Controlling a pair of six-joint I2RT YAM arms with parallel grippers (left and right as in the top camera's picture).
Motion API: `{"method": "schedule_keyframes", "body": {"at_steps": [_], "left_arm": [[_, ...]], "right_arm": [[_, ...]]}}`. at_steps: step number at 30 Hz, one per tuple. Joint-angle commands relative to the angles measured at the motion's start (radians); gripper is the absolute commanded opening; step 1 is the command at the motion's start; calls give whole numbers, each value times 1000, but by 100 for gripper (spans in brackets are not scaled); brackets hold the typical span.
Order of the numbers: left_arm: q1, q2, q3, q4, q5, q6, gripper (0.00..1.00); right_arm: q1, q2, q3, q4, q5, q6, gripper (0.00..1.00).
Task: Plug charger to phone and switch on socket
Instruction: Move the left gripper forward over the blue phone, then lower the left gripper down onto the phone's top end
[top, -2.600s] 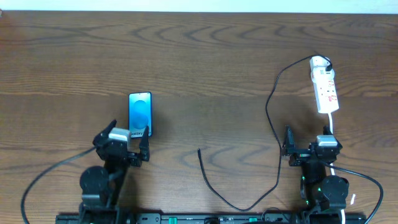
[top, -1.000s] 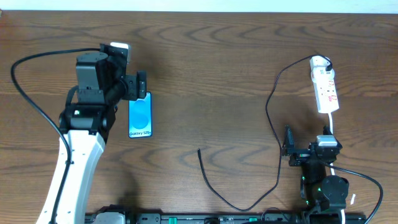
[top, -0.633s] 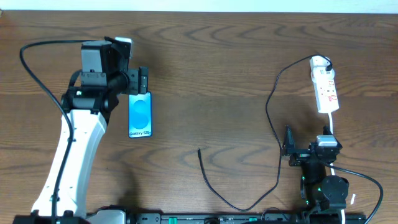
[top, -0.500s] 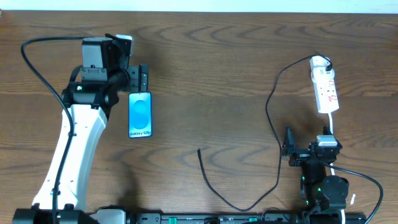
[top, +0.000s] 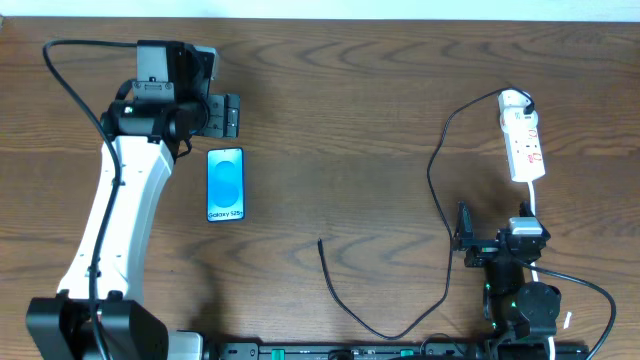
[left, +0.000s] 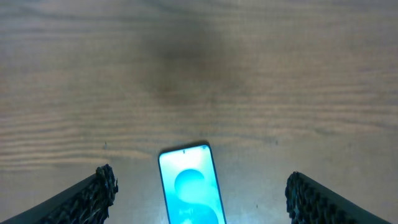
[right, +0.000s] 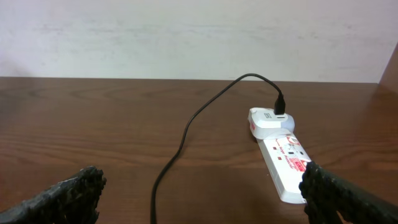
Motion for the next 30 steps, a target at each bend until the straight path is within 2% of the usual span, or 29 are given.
{"method": "schedule_keyframes", "body": {"at_steps": [1,14,22,30], "left_arm": [[5,29,29,-36,-9,10,89],[68,107,29,-229,-2,-13,89],[68,217,29,-272,-2,-13,89],[68,233,29,-254,-2,-13,89]], "right_arm": [[8,-7,-2,-4,-5,-5,99],[8,-7,-2,-4,-5,-5,99],[8,-7,-2,-4,-5,-5,99],[8,-7,-2,-4,-5,-5,99]]}}
